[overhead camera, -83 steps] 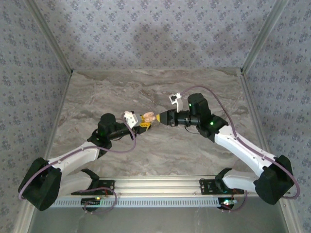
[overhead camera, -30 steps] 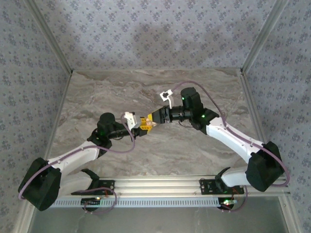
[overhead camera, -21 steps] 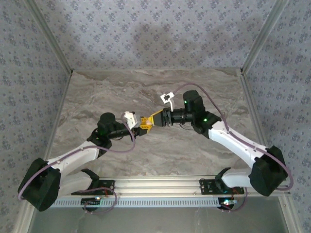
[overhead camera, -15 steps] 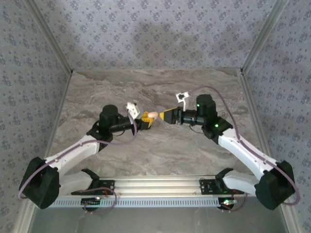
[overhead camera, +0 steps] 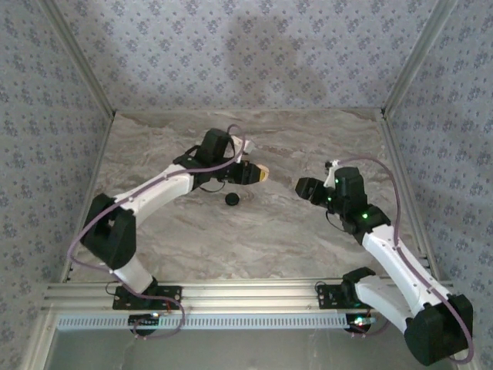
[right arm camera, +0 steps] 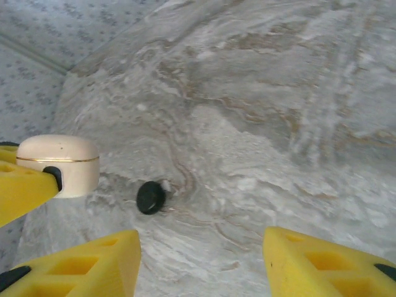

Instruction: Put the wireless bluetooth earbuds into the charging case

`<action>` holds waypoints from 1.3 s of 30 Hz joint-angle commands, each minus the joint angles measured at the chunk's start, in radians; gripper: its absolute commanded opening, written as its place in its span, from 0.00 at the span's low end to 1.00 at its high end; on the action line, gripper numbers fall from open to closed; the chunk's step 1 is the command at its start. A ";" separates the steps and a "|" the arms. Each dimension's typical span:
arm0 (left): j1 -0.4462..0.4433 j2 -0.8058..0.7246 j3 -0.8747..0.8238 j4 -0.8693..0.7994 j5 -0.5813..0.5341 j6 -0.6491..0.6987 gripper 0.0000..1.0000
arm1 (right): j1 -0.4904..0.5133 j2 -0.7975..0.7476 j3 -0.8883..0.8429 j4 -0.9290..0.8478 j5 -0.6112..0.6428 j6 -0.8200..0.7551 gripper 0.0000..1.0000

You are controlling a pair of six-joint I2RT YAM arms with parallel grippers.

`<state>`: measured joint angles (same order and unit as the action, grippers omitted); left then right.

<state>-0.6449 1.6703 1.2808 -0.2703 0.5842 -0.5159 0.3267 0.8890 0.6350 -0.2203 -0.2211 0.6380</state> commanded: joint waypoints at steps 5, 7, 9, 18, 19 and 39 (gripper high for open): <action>-0.047 0.217 0.202 -0.254 -0.020 -0.147 0.02 | -0.018 -0.038 -0.060 -0.026 0.046 0.034 0.57; -0.059 0.275 0.247 -0.274 -0.014 -0.145 0.03 | -0.020 -0.048 -0.077 -0.021 0.041 0.035 0.57; -0.068 0.326 0.289 -0.293 -0.003 -0.146 0.04 | -0.022 -0.057 -0.088 -0.017 0.037 0.036 0.57; -0.087 0.486 0.404 -0.379 0.008 -0.113 0.07 | -0.039 -0.101 -0.110 -0.039 0.030 0.032 0.56; -0.087 0.496 0.403 -0.381 0.008 -0.109 0.07 | -0.041 -0.101 -0.114 -0.033 0.028 0.034 0.56; -0.054 0.514 0.505 -0.602 -0.137 0.012 0.46 | -0.054 -0.138 -0.097 -0.094 0.049 0.000 0.56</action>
<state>-0.7143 2.2108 1.7313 -0.7799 0.5068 -0.5518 0.2806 0.7624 0.5224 -0.2825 -0.1936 0.6609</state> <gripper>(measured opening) 0.433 0.559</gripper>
